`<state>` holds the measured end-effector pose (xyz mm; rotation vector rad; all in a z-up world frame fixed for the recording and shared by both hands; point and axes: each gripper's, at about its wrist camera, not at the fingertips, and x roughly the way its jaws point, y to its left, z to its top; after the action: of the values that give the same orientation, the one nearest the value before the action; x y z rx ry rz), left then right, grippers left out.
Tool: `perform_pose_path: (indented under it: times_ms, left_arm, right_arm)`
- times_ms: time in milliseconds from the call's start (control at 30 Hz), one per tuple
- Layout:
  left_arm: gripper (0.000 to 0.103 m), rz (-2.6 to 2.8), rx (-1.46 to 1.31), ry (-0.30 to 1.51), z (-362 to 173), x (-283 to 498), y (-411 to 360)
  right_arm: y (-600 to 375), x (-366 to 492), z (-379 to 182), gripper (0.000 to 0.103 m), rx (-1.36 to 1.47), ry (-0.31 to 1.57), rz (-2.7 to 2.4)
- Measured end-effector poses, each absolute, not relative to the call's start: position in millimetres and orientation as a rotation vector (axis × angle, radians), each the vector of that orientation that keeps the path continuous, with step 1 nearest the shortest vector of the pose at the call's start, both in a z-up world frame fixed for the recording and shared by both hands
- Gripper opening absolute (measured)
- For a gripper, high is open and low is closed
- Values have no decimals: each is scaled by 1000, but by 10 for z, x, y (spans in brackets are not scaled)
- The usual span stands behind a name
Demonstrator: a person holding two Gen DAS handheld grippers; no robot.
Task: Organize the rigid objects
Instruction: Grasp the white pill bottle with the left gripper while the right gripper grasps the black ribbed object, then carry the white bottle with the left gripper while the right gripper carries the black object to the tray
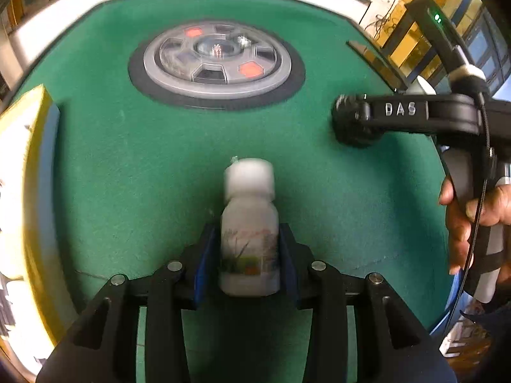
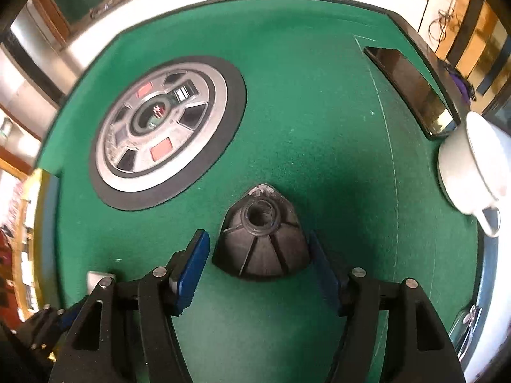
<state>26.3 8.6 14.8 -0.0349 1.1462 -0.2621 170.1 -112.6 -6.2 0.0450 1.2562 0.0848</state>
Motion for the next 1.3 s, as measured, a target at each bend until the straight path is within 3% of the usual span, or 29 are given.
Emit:
perform_pose_path:
  times_ms: [667,1133,1300]
  left_arm:
    - [32,-270,34,1061,267,147,152]
    - [32,-296,59,1036,405,26,218]
    - [32,-291,55,1011,509,-8,310]
  right_arm:
    - [-1220,812,119,59,244,1253,220]
    - [-977,507,-37,59,69,1314,197]
    - [-1070,486,2,58,210,1318,219]
